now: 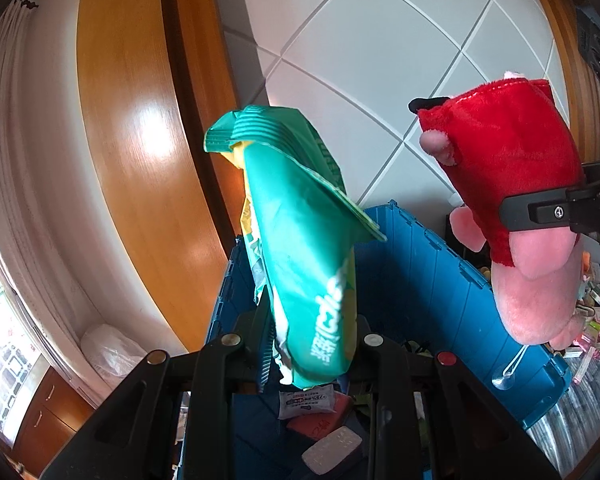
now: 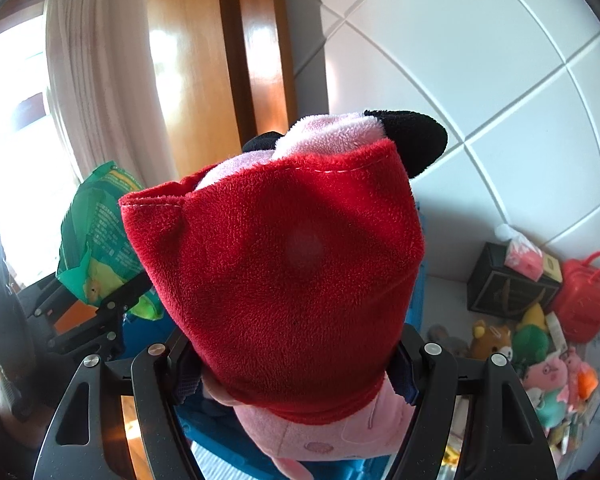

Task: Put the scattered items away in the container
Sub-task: 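Carry the wipes pack with the left tool and red pig plush with the right tool over the crate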

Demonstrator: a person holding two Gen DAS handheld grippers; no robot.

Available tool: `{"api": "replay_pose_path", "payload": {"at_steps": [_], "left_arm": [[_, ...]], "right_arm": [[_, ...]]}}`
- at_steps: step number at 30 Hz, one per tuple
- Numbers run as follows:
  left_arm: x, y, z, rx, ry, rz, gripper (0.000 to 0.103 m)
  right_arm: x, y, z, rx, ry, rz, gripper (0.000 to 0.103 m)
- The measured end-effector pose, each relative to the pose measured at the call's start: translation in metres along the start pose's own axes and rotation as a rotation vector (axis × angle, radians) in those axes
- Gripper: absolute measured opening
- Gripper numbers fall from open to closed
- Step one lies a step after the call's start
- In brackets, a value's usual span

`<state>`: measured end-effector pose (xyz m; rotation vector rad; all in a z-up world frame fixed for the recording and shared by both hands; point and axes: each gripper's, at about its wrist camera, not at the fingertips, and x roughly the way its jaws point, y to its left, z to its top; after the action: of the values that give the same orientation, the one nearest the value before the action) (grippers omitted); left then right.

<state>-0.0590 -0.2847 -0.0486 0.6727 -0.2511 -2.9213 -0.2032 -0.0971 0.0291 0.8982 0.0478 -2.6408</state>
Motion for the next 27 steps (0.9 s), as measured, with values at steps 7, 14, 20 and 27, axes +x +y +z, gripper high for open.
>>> {"api": "replay_pose_path", "payload": {"at_steps": [7,14,20,27], "left_arm": [[0.015,0.021,-0.001,-0.069,0.052,-0.009,0.024],[0.031,0.035,0.006,-0.098,0.074,-0.018,0.024],[0.046,0.039,0.015,-0.110,0.083,-0.033,0.024],[0.058,0.036,0.032,-0.092,0.090,-0.038,0.024]], "right_arm": [[0.021,0.012,0.002,-0.015,0.034,0.007,0.074],[0.036,0.016,0.004,-0.018,0.057,-0.002,0.074],[0.050,0.014,0.008,-0.025,0.071,-0.014,0.074],[0.059,0.015,0.011,-0.025,0.083,-0.016,0.074]]}}
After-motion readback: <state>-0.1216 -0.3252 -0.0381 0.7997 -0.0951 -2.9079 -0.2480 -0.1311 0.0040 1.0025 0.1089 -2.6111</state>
